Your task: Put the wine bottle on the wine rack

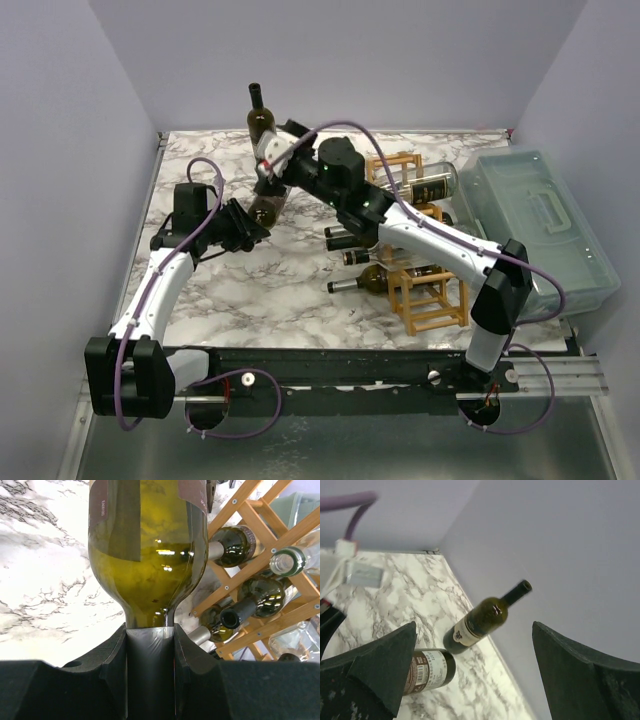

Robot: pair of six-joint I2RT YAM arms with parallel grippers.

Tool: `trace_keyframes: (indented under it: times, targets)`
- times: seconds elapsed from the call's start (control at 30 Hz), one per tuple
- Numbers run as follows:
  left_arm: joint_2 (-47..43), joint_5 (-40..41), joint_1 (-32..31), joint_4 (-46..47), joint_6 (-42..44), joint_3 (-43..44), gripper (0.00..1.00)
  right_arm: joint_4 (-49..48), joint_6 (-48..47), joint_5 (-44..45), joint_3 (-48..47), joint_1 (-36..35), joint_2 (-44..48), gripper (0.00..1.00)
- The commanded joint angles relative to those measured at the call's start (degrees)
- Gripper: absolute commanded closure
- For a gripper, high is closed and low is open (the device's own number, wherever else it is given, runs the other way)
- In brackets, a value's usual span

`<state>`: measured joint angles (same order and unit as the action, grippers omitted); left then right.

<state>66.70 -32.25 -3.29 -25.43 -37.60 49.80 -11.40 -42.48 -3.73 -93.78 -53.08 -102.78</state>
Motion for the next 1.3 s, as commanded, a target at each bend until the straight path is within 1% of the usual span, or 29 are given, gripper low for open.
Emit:
trace_keyframes:
  times: [0.0, 0.07, 0.13, 0.2, 0.27, 0.33, 0.37, 0.43, 0.5, 0.57, 0.63, 0.7, 0.77, 0.9, 0.97, 1.27]
  targets:
    - [-2.1, -0.5, 0.2, 3.7, 6.2, 3.9, 1.00, 15.3, 24.6, 24.5, -9.6, -0.2, -1.7, 0.01]
    - [-1.4, -0.8, 0.1, 3.7, 6.6, 4.2, 1.00, 22.2, 33.6, 31.8, -12.9, -0.1, -2.0, 0.00]
    - [-0.7, -1.5, 0.1, 3.7, 7.2, 4.7, 1.00, 28.3, 39.0, 36.6, -15.1, -0.1, -2.3, 0.01]
    - [-0.1, -2.7, 0.1, 3.7, 8.1, 5.4, 1.00, 34.1, 43.1, 39.4, -17.2, -0.1, -2.7, 0.00]
    - [0.2, -3.7, 0.0, 3.6, 8.9, 6.1, 1.00, 39.6, 48.0, 39.6, -19.3, 1.0, -3.1, 0.01]
    - [0.4, -4.0, 0.0, 3.3, 9.3, 6.6, 1.00, 44.9, 52.3, 37.4, -21.4, 3.0, -3.7, 0.06]
    - [0.5, -4.2, -0.1, 3.2, 9.3, 6.7, 1.00, 47.0, 53.7, 36.6, -22.0, 3.9, -3.8, 0.09]
    - [0.6, -4.7, -0.3, 3.1, 9.3, 6.8, 1.00, 50.2, 55.0, 35.7, -22.7, 5.0, -4.0, 0.11]
    - [0.6, -5.1, -0.8, 3.1, 9.7, 6.8, 1.00, 51.4, 55.8, 35.3, -21.3, 5.8, -3.0, 0.12]
    - [0.6, -5.1, -1.0, 3.1, 9.7, 6.8, 1.00, 49.8, 57.0, 31.5, -17.8, 8.2, -1.2, 0.13]
    - [0.8, -5.5, -1.1, 2.9, 9.5, 7.0, 1.00, 50.8, 59.2, 29.2, -16.7, 10.5, -0.9, 0.16]
    - [0.6, -5.9, -1.2, 2.7, 9.2, 7.4, 1.00, 51.9, 59.1, 32.3, -16.5, 10.8, -1.0, 0.21]
    - [0.5, -6.1, -1.3, 2.3, 9.1, 8.1, 1.00, 52.1, 58.7, 33.5, -15.8, 11.0, -0.9, 0.22]
    - [1.1, -6.8, -1.4, 2.0, 8.8, 9.3, 1.00, 51.9, 59.0, 33.7, -14.0, 12.2, -0.8, 0.35]
    - [1.3, -7.3, -1.4, 1.9, 8.5, 9.8, 1.00, 51.4, 59.0, 35.4, -12.9, 12.7, -0.5, 0.39]
    - [3.4, -10.9, -1.4, 1.9, 8.7, 12.8, 1.00, 52.7, 56.7, 40.1, -11.5, 13.1, 0.0, 0.39]
